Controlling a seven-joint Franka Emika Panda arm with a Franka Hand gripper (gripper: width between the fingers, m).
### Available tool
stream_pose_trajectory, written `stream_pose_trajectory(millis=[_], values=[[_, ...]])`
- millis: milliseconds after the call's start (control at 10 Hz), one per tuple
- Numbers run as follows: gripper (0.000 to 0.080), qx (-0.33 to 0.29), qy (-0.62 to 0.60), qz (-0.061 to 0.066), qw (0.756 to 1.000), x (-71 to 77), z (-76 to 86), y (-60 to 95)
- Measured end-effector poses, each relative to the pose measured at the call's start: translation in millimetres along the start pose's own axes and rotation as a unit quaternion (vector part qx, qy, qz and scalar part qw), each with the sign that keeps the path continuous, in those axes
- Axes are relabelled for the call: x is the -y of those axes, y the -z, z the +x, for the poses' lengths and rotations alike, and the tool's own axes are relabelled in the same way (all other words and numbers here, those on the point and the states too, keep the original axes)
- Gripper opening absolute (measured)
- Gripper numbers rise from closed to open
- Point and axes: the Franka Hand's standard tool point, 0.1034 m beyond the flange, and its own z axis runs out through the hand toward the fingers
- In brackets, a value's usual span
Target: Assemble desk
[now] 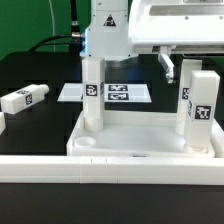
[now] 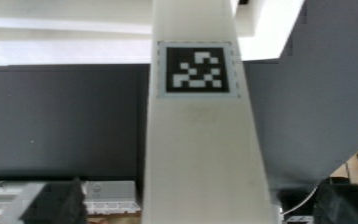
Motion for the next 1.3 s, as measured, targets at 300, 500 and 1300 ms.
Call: stream_pose_trajectory(millis=[300,500,1300], values=[[0.0649,0.016,-0.004,0.007,1.000,2.0,15.3,9.7],[0.0649,0.022,-0.004,0.007,1.000,2.1,13.2,8.5],[0.0649,0.297,-0.026,0.017,0.954,-4.6,-0.3,1.9]])
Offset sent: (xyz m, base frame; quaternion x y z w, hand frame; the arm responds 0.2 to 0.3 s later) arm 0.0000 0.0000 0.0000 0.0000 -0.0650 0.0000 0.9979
